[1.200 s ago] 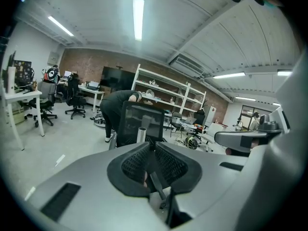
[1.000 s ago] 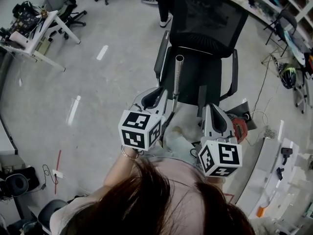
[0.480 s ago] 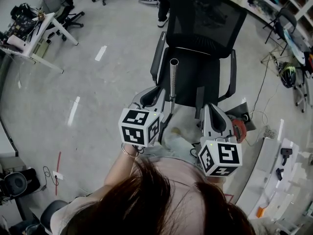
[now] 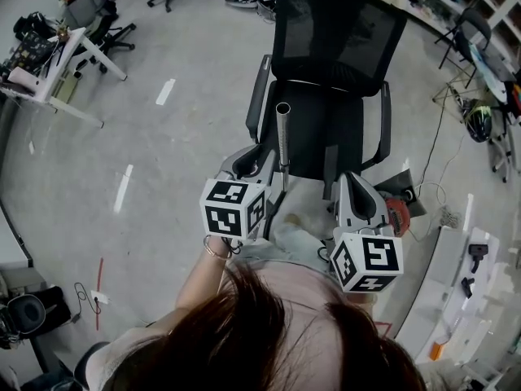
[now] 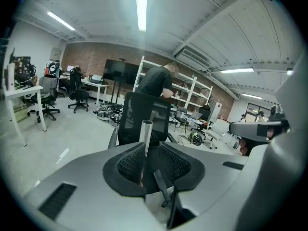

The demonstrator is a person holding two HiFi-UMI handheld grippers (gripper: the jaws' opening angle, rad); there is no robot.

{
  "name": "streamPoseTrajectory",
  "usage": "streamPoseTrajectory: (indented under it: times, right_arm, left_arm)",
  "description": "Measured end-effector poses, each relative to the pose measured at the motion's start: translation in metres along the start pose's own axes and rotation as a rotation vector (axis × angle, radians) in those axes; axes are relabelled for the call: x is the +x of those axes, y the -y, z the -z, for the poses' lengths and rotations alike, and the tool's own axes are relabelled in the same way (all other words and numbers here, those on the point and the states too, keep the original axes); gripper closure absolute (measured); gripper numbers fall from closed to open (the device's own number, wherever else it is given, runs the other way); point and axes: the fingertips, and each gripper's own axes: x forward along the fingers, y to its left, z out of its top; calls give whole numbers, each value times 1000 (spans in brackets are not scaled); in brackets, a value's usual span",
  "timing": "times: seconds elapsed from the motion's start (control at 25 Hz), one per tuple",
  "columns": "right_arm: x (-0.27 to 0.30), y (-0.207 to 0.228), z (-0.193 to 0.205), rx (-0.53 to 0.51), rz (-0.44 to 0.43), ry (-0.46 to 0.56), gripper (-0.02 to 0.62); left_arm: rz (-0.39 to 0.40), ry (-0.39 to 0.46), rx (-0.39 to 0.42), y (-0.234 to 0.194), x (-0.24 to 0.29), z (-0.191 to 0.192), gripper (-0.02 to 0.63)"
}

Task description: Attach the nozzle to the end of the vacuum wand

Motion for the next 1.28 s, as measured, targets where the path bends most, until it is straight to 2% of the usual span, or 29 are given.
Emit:
streamPoseTrajectory:
  times: [1.28]
  right_arm:
    - [5, 42, 5, 14, 73, -32, 572]
  left_arm:
    - [-36, -70, 1, -17, 73, 17, 491]
